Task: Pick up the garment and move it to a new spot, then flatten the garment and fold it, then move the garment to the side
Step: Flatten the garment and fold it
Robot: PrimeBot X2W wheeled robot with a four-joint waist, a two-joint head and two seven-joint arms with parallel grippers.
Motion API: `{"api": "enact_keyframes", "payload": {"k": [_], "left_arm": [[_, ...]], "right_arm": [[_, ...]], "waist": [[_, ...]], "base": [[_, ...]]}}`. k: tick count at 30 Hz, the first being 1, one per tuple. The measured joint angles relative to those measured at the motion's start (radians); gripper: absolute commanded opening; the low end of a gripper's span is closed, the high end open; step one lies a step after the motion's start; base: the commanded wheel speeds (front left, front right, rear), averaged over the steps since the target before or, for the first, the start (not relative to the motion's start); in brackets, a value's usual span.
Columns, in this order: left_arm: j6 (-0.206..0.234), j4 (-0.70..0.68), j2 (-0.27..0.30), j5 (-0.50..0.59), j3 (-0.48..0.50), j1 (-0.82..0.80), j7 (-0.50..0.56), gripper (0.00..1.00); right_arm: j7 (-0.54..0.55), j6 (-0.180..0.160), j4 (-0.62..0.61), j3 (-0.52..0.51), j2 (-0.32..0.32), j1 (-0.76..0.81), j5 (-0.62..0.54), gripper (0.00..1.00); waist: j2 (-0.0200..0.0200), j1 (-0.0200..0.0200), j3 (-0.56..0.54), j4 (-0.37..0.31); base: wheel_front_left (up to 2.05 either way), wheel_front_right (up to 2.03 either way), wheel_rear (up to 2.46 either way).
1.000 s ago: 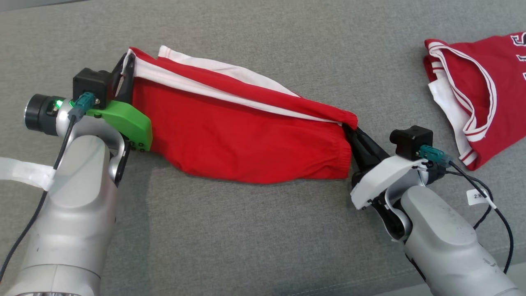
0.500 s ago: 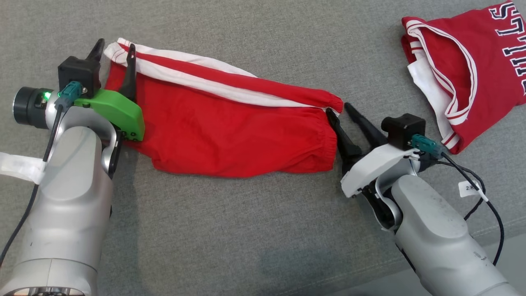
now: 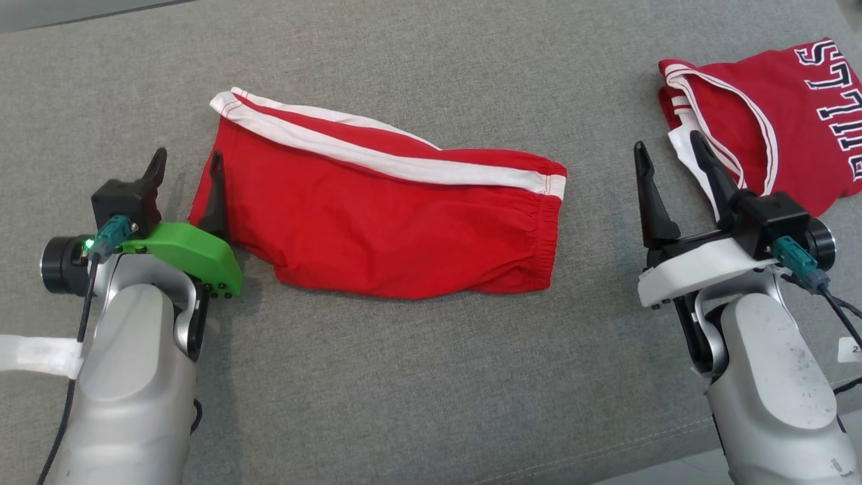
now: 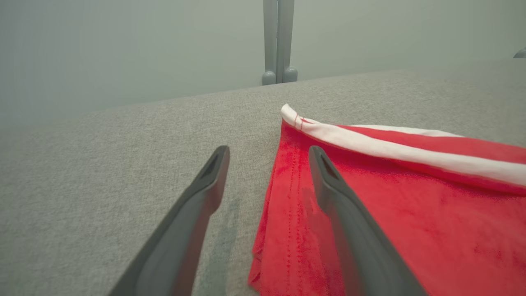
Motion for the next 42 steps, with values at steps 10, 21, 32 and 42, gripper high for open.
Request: {"api": "enact_keyframes", "payload": {"k": [10,21,32,42], "left_arm": [[-0.009,0.063,-0.025,-0.042,0.023,0.068,0.000,1.00],[-0.010,0.153,-0.029,-0.073,0.008,0.080,-0.001,0.00],[-0.010,0.033,-0.059,-0.104,0.023,0.240,0.000,0.00],[-0.007,-0.009,-0.088,-0.090,0.043,0.344,0.000,0.23]], "right_arm": [[0.000,0.000,-0.049,-0.044,0.029,0.072,-0.051,1.00],[0.000,0.000,-0.055,-0.047,0.032,0.087,-0.049,1.00],[0.000,0.000,0.013,-0.042,0.037,0.158,-0.014,1.00],[0.000,0.000,0.054,-0.018,0.044,0.180,0.000,1.00]], "waist": [[0.0000,-0.0001,-0.022,-0.008],[0.0000,-0.0001,-0.063,-0.021],[0.0000,-0.0001,-0.154,0.034],[0.0000,-0.0001,-0.208,0.145]], "base": [[0.00,0.00,0.00],[0.00,0.00,0.00],[0.00,0.00,0.00],[0.00,0.00,0.00]]}}
